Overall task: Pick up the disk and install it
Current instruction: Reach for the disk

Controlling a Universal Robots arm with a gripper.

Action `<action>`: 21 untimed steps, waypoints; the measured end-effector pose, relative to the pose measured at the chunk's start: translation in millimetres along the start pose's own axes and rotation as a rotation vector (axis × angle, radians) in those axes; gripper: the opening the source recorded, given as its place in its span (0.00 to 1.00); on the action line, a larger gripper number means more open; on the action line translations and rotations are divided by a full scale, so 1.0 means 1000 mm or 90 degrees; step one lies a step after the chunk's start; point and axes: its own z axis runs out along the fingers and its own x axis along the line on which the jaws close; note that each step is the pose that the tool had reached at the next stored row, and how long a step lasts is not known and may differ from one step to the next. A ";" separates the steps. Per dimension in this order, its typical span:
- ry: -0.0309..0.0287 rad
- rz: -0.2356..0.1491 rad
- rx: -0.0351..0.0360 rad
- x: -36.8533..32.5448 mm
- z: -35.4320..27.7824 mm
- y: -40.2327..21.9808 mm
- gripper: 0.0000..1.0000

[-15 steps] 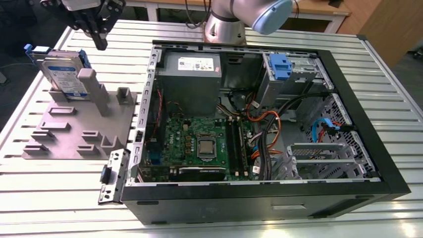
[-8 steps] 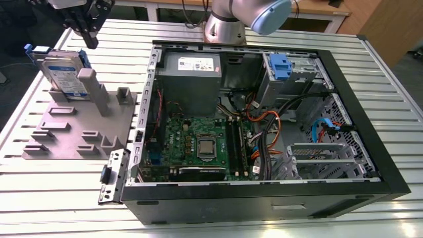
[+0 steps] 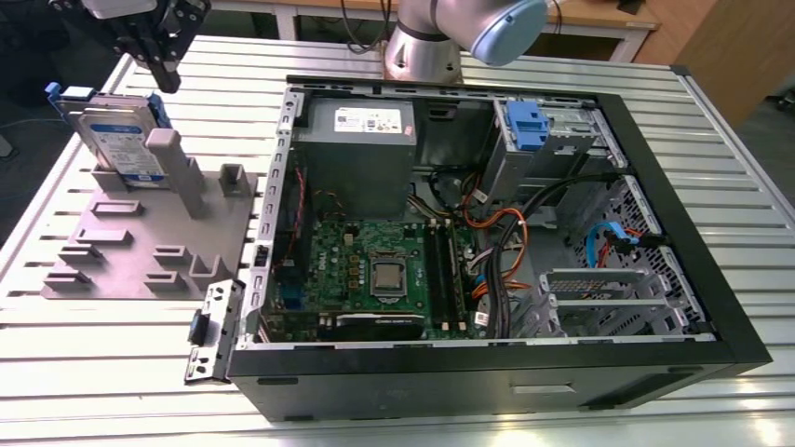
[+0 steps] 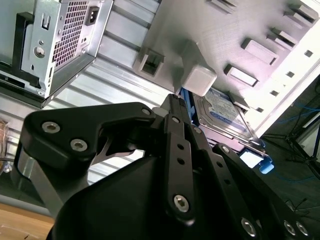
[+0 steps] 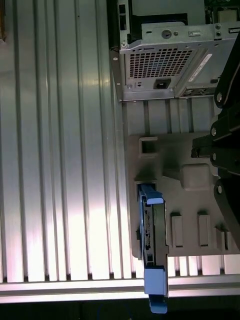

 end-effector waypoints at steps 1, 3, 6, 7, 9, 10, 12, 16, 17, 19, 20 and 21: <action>0.0001 0.000 0.0001 0.0001 0.0000 0.0000 0.11; 0.0000 0.000 0.0000 0.0001 0.0019 -0.0001 0.11; -0.0001 0.000 -0.0001 0.0004 0.0020 -0.0002 0.11; -0.0001 0.000 -0.0001 0.0007 0.0020 -0.0002 0.11; 0.0000 0.000 0.0000 0.0020 0.0018 -0.0002 0.11; 0.0000 0.000 0.0000 0.0025 0.0018 -0.0003 0.11; 0.0000 0.000 0.0000 0.0033 0.0018 -0.0003 0.11; 0.0000 0.000 0.0000 0.0035 0.0018 -0.0003 0.11; 0.0000 0.000 0.0000 0.0035 0.0018 -0.0004 0.11; 0.0000 0.000 0.0000 0.0036 0.0018 -0.0004 0.11; 0.0000 0.000 0.0000 0.0036 0.0018 -0.0004 0.11; 0.0000 0.000 0.0000 0.0036 0.0018 -0.0004 0.11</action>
